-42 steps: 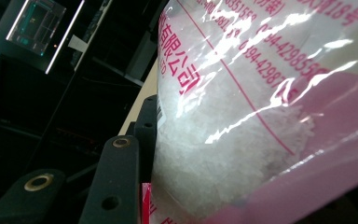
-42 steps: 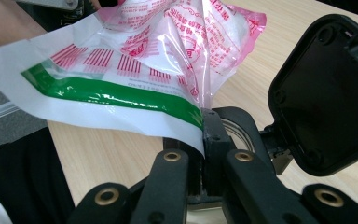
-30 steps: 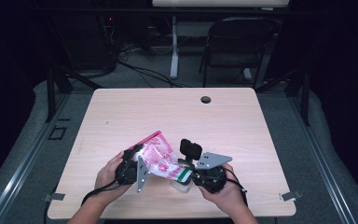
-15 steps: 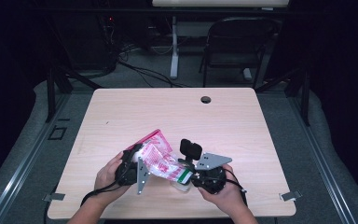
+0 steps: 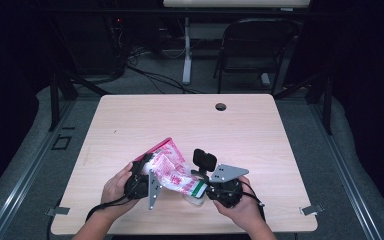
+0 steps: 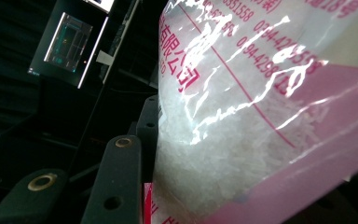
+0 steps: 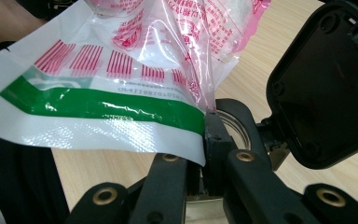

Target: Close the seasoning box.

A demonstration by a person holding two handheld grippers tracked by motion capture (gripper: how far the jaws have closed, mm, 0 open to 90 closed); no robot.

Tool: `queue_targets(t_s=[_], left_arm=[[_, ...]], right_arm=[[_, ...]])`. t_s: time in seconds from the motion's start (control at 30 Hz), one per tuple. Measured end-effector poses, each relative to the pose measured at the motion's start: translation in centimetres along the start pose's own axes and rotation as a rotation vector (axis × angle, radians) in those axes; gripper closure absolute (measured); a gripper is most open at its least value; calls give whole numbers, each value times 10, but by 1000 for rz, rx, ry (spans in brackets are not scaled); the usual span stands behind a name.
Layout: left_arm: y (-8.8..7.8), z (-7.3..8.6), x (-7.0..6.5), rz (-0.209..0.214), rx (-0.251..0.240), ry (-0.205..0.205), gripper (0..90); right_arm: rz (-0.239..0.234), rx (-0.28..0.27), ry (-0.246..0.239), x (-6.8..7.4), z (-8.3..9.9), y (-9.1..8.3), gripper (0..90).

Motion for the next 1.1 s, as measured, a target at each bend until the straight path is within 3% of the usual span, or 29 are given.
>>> queue_targets(t_s=[0.6,1.1], left_arm=[[-2,-2,5,-9,10,23,640],[-3,-6,5,-7,14,28,644]], right_arm=[[1,9,6,-1,1,1,891],[0,28,58,-8,5,4,892]])
Point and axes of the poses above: each handheld gripper's, and its own axes: y roughly forward along the jaws, z roughly out of its underside, x roughly to its left, the point moved 4 cm from there along y, roughly forward along the jaws, and after that the axes turned 11 degrees about y, right-handed, at the moved point
